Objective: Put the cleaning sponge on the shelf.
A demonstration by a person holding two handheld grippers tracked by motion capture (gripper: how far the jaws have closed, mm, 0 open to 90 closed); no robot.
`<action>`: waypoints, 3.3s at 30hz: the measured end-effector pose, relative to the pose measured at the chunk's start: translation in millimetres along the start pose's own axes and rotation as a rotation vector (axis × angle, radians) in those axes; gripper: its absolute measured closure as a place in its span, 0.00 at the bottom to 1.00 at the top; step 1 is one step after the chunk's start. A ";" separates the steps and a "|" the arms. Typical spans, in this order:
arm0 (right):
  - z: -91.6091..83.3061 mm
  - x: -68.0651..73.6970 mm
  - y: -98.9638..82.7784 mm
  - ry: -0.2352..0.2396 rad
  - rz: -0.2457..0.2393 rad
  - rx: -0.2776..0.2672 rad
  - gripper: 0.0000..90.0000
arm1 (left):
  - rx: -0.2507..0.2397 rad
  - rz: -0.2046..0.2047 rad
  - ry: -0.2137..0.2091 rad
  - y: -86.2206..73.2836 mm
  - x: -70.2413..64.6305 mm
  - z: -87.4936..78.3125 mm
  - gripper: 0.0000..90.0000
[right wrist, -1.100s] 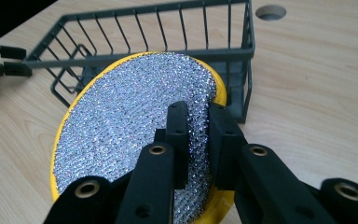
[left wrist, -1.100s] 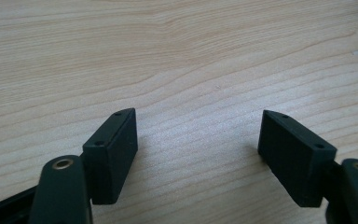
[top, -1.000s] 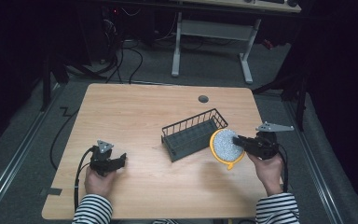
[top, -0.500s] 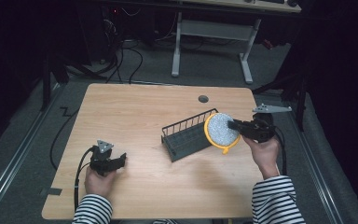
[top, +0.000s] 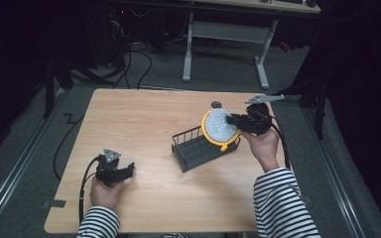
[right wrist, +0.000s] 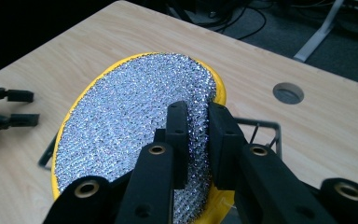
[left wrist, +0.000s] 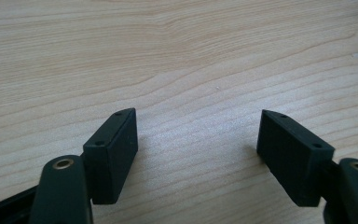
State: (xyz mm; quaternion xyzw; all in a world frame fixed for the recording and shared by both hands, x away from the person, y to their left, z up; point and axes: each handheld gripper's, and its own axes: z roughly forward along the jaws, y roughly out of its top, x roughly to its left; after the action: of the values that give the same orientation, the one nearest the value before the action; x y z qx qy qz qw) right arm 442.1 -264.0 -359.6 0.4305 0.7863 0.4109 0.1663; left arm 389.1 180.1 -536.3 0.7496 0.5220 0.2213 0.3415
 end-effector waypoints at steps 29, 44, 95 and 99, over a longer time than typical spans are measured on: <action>64.1 -5.4 14.5 -0.059 -0.020 0.086 0.88 | 0.000 -0.001 -0.002 0.0 0.4 -0.1 0.33; 78.2 -2.7 -7.1 -0.081 -0.077 0.132 0.87 | -0.002 -0.004 -0.005 0.0 0.9 -0.1 0.33; -9.2 -21.9 -77.2 -0.095 0.090 -0.006 0.63 | -0.001 -0.002 -0.002 0.1 0.6 0.1 0.32; -17.6 -23.7 -93.2 -0.116 0.100 0.006 0.62 | 0.000 -0.002 -0.003 0.2 0.7 0.0 0.32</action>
State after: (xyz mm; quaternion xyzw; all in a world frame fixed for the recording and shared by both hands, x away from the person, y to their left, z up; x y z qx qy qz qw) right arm 394.5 -319.3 -424.6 0.4927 0.7541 0.3906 0.1896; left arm 389.5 180.8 -536.2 0.7495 0.5223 0.2196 0.3424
